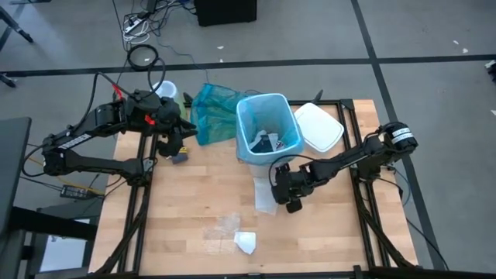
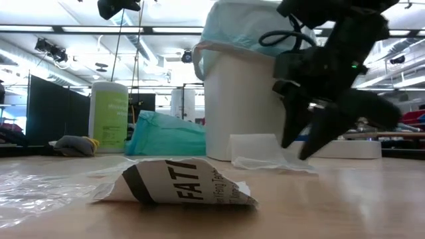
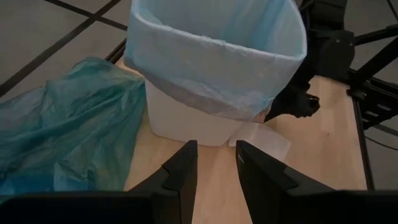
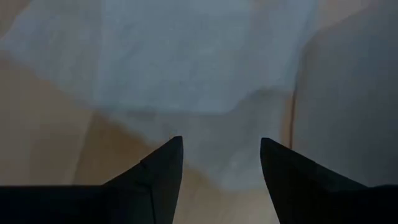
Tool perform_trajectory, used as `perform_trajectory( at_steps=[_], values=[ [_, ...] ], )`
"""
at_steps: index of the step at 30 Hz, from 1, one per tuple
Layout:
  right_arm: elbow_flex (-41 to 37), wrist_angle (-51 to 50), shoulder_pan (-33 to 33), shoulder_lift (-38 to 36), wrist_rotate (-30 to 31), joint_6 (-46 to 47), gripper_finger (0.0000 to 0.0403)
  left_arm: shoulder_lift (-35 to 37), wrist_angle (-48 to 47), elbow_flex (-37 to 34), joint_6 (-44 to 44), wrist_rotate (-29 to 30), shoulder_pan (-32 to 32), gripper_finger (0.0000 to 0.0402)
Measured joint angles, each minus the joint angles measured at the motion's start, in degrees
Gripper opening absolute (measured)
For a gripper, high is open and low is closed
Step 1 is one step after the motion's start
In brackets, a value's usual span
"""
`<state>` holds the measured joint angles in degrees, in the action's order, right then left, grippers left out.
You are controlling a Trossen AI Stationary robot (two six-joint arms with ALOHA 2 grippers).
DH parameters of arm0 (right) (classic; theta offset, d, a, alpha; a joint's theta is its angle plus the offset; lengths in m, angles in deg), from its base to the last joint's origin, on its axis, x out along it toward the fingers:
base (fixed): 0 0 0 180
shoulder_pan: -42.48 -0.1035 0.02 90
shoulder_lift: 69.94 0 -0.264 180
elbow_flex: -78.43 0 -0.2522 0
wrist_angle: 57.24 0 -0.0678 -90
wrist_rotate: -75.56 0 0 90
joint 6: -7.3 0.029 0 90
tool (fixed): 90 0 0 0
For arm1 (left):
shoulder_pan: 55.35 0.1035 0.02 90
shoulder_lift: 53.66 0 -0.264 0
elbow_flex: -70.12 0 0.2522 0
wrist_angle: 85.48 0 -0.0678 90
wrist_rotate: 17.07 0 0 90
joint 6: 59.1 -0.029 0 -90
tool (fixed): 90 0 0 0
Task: Place trash/remove bag and relplace
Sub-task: Put the white napkin into the white trash bin
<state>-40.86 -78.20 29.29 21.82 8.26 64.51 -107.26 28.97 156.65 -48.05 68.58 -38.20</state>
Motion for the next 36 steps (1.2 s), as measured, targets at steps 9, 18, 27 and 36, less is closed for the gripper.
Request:
perform_trajectory(
  at_steps=[9,18,27,36],
  values=[
    [-0.06,1.7,4.87,0.01,-1.0,-1.36,0.0193,0.0,0.0,0.0,-0.31,0.35,0.0,0.012],
    [-0.06,5.74,3.89,0.92,-3.03,-1.8,0.0152,0.0,0.02,0.0,-0.31,0.45,-0.02,0.012],
    [0.08,7.79,3.32,6.64,-9.68,0.43,0.0113,0.0,-0.02,0.0,-0.3,0.48,-0.02,0.0119],
    [1.02,6.21,3.1,5.16,-10.43,0.75,0.0002,-0.01,-0.35,0.0,-0.28,0.48,-0.02,0.0119]
  ],
)
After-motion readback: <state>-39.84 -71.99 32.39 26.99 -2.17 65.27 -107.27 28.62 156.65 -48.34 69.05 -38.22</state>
